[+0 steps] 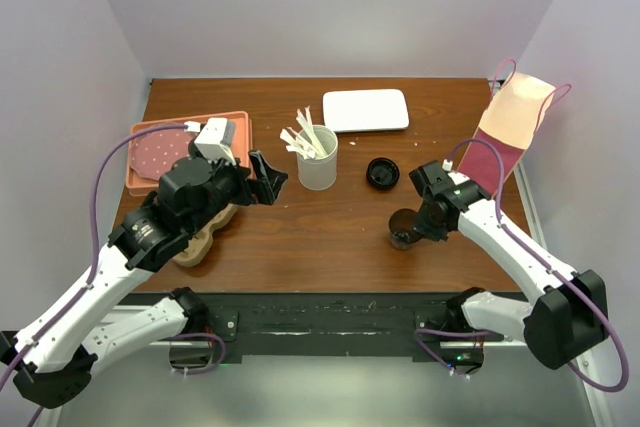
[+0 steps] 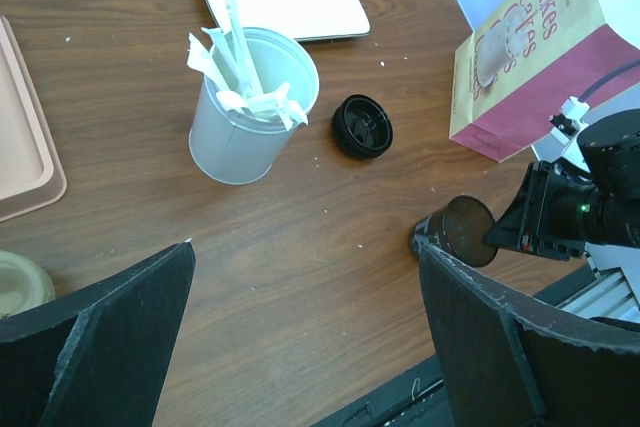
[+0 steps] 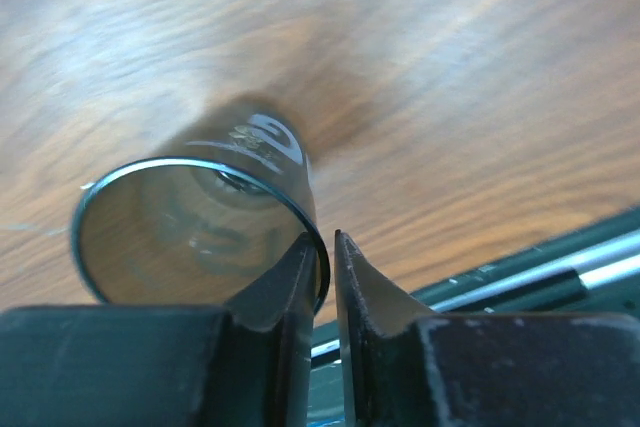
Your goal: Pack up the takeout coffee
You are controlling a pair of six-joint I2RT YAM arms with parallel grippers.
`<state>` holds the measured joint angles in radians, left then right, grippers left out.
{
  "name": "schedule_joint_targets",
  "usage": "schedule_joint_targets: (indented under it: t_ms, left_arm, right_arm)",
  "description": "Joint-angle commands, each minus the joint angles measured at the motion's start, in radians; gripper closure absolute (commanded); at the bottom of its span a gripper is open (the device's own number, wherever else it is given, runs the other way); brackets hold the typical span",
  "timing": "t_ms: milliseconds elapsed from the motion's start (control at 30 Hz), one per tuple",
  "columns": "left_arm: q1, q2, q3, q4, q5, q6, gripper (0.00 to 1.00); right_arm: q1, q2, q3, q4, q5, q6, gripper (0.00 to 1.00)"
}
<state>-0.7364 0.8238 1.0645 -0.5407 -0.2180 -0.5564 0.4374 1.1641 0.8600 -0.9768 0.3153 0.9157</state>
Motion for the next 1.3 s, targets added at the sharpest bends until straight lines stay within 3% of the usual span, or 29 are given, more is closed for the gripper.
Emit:
schedule_joint_targets:
  t_ms: [0, 333, 667, 767, 900, 1000, 1167, 1267]
  left_arm:
    - [-0.004, -0.012, -0.011, 0.028, -0.034, 0.018, 0.01]
    - [-0.003, -0.006, -0.049, -0.022, -0.050, -0.005, 0.01]
    - [-0.004, -0.029, -0.078, -0.050, -0.083, -0.048, 0.02]
    - [-0.003, -0.025, -0.071, -0.051, -0.086, -0.048, 0.02]
    - [-0.003, -0.020, -0.054, -0.054, -0.089, -0.050, 0.02]
    - [-0.003, -0.017, -0.018, -0.064, -0.090, -0.043, 0.02]
    - [-0.004, -0.031, -0.017, -0.070, -0.127, -0.040, 0.01]
    - [-0.003, -0.037, -0.015, -0.077, -0.135, -0.050, 0.01]
  right_arm:
    - [0.012, 0.031, 0.036, 0.121, -0.093, -0.064, 0.86]
    - [0.299, 0.273, 0.266, 0.181, -0.097, -0.003, 0.95]
    - [0.495, 0.485, 0.441, 0.185, -0.084, 0.025, 0.89]
    - [0.498, 0.494, 0.453, 0.181, -0.079, 0.022, 0.86]
    - [0.500, 0.454, 0.468, 0.159, -0.062, -0.001, 0.66]
    - [0.500, 0.410, 0.482, 0.139, -0.010, -0.052, 0.59]
    - [0.434, 0.320, 0.490, 0.115, 0.163, -0.138, 0.61]
    - [0.309, 0.258, 0.407, 0.281, 0.128, -0.274, 0.58]
